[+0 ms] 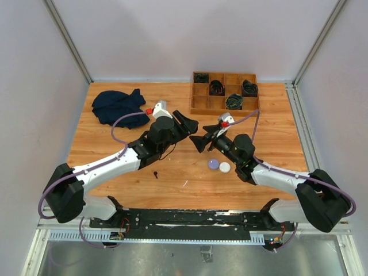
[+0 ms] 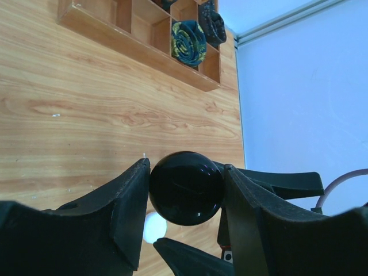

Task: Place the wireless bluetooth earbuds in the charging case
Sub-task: Pick up the charging case at the center of the board.

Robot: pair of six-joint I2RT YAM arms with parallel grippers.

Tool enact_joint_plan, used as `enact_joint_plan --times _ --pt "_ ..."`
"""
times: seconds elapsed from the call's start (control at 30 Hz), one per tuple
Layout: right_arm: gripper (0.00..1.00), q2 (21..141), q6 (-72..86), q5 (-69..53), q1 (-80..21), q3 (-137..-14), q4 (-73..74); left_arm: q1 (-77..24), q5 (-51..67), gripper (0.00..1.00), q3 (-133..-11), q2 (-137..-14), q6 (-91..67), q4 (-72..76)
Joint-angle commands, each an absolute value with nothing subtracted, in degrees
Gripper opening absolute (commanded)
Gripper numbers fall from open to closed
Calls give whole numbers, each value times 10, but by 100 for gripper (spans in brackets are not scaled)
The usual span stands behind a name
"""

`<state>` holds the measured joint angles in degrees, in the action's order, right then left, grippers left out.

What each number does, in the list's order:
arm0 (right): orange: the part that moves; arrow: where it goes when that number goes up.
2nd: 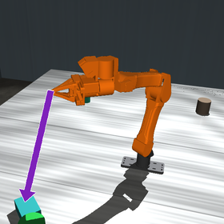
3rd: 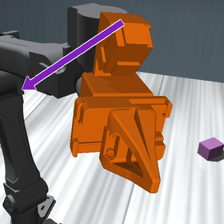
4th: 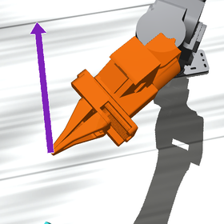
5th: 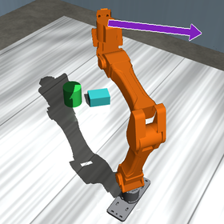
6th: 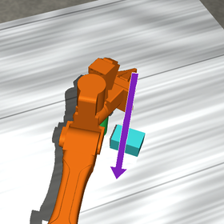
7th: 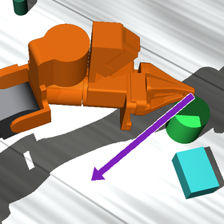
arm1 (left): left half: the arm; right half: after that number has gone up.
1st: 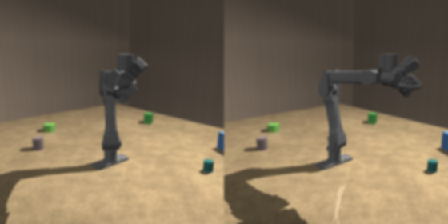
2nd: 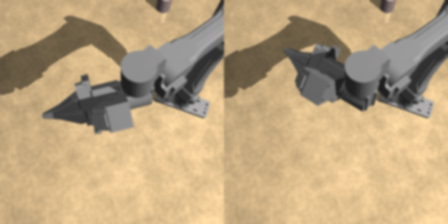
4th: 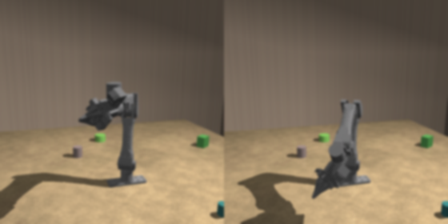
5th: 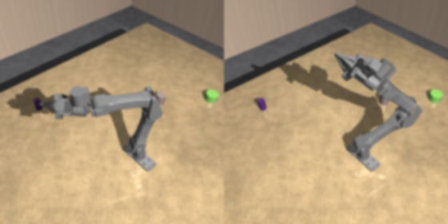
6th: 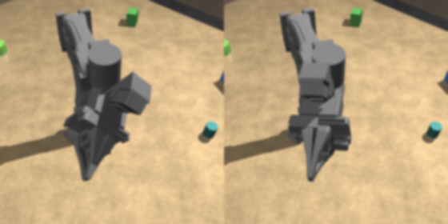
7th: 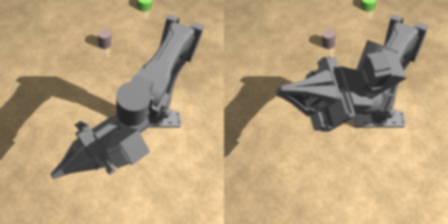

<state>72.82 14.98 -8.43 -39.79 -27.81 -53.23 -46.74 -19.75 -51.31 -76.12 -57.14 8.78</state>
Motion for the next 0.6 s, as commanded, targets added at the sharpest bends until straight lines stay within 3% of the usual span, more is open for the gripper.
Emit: enact_joint_plan --times 0.0,0.57 --pt "76 738 147 -56 -407 -301 -588 -476 -226 45 -499 -752 -591 119" --pt "52 767 170 -42 -407 -305 -630 -499 -240 46 -494 -758 -597 131"
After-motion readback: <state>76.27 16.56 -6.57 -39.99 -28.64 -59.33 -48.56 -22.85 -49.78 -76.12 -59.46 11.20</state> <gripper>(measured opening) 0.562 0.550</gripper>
